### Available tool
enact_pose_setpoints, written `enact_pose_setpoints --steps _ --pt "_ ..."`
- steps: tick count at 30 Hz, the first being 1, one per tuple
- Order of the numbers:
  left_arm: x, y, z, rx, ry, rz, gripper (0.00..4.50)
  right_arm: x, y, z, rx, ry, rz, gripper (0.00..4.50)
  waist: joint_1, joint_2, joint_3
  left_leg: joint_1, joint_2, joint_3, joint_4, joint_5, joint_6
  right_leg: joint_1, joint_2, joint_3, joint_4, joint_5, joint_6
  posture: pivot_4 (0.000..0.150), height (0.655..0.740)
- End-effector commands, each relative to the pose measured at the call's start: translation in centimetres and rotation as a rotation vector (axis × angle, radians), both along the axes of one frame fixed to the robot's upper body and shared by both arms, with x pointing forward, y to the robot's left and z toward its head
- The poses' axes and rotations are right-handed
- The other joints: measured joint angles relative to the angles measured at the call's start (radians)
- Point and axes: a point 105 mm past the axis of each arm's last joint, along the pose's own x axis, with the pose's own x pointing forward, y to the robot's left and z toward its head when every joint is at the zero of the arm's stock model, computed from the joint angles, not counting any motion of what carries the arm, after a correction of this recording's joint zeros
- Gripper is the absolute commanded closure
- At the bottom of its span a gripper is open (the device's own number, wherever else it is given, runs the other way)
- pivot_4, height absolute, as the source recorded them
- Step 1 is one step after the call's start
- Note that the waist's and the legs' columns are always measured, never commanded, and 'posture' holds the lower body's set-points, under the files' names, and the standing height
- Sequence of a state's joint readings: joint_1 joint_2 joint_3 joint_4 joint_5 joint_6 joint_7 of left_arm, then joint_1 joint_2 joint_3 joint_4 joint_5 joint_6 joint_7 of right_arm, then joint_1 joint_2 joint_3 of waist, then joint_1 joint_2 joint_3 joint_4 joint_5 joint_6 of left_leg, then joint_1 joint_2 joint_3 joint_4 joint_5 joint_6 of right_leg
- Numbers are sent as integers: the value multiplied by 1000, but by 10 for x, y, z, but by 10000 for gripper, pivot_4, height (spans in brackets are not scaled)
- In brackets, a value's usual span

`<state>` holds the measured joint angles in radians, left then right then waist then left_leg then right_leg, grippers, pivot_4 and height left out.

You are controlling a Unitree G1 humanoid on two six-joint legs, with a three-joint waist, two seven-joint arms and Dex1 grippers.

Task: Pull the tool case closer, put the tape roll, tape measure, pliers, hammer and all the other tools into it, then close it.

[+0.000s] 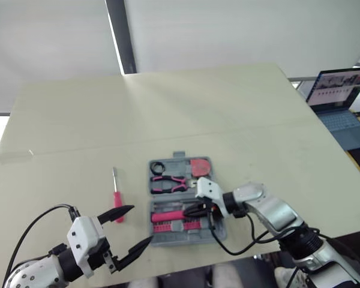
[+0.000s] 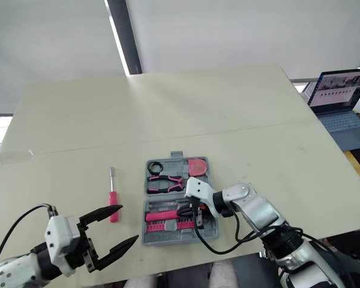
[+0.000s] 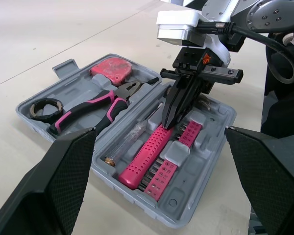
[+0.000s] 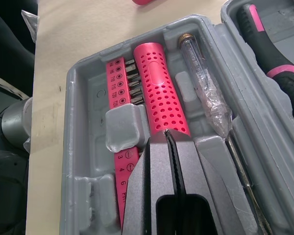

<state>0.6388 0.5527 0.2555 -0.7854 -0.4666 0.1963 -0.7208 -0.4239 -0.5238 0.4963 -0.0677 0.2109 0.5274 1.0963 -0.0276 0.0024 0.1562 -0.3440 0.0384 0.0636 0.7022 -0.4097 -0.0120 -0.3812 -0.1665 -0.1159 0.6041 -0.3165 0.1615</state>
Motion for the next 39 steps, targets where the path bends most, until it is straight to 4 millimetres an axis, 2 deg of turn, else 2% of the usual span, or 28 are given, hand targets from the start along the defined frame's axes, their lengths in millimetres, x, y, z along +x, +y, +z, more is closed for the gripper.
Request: enact_pose_setpoints --steps 1,14,18,26,29,32,35,39 --pt "-2 -8 13 -10 -45 -29 0 -2 -14 -32 -114 71 -58 44826 1 0 -2 6 0 0 -2 0 0 6 0 0 -2 0 0 1500 7373" --pt "-3 -5 11 -4 -39 -21 0 -7 -23 -70 -183 180 -94 44826 -1 -1 -24 13 1 0 -5 -1 -1 11 0 -1 -3 -1 -2 1500 7373" --pt "-3 -4 11 -3 -37 -19 0 -10 -25 -78 -202 207 -95 44826 -1 4 -28 24 3 0 -9 -1 -2 24 3 -2 -11 -1 -3 1500 7373" --pt "-1 -7 14 -5 -43 -26 0 -12 -31 -81 -204 208 -105 44826 0 6 -34 26 5 0 -10 -2 -3 26 5 -1 -11 -2 -4 1500 7373" --pt "1 -9 14 -10 -39 -29 0 -5 -28 -64 -135 158 -121 44826 1 6 -35 26 6 0 -10 -2 -3 26 5 -1 -11 -2 -4 1500 7373" --pt "1 -8 12 -12 -26 -25 0 4 -25 -36 -57 102 -142 44826 4 5 -34 25 5 0 -9 -3 -3 26 5 -1 -12 -2 -4 1500 7373" --pt "7 -8 10 -29 -15 4 0 9 -23 1 30 48 -172 44826 11 17 -24 22 5 0 -6 -4 -2 24 4 -1 -12 -2 -4 1500 7373" --pt "13 -7 9 -38 19 21 0 9 -33 35 71 13 -231 44826 22 19 -17 15 6 0 -4 -5 -2 17 5 -2 -10 -2 -4 1500 7373"
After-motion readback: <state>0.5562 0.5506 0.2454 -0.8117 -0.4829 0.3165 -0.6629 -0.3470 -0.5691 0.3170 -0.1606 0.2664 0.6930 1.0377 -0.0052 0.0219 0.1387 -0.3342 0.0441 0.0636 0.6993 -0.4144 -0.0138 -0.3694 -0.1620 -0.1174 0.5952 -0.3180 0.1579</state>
